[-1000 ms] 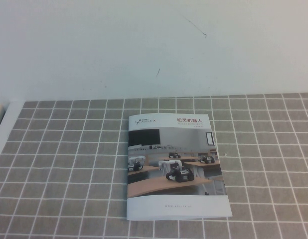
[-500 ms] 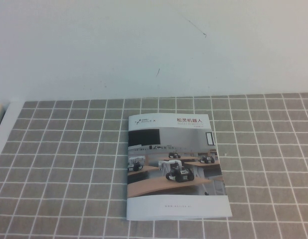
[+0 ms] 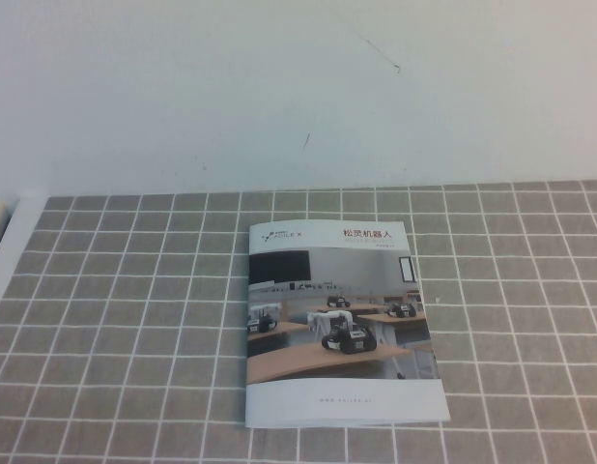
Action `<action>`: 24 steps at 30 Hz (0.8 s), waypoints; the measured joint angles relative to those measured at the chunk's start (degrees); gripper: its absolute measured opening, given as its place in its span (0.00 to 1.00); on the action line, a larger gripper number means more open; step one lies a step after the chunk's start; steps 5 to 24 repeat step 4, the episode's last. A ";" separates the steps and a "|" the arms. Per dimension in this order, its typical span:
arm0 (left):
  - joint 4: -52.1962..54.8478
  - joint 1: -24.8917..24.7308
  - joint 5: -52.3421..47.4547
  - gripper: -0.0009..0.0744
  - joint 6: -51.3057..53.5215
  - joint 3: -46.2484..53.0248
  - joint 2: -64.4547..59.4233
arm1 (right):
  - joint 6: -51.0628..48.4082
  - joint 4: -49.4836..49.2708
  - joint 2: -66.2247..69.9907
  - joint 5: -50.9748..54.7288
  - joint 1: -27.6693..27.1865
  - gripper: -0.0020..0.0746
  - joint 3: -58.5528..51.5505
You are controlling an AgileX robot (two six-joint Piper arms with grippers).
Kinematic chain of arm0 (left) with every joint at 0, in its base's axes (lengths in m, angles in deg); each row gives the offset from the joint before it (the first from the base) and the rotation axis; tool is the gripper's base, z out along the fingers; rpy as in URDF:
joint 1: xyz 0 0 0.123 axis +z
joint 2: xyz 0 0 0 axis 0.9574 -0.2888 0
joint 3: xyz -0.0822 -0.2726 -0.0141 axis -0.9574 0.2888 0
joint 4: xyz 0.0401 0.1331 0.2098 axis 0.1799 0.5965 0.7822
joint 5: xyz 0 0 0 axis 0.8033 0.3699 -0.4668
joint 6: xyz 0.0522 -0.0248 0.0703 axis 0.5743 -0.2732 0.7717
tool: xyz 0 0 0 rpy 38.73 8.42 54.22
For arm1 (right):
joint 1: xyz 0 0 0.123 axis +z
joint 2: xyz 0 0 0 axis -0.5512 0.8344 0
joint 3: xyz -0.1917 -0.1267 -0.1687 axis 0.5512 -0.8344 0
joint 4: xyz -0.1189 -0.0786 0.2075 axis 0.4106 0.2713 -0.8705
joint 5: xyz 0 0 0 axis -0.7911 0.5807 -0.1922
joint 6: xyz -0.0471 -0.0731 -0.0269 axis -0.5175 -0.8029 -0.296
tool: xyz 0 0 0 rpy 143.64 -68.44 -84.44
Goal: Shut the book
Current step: 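Close the open booklet and leave it lying on the table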
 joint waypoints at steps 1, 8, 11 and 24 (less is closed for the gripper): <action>0.00 0.00 0.00 0.01 0.00 0.00 0.00 | 0.00 -0.24 0.00 0.12 0.00 0.02 0.10; 0.00 0.00 0.00 0.01 0.00 0.00 0.00 | 0.00 -1.59 -0.75 0.47 0.00 0.02 0.10; 0.00 0.00 0.00 0.01 0.00 0.00 0.00 | 0.00 -1.59 -0.75 0.47 0.00 0.02 0.10; 0.00 0.00 0.00 0.01 0.00 0.00 0.00 | 0.00 -1.59 -0.75 0.47 0.00 0.02 0.10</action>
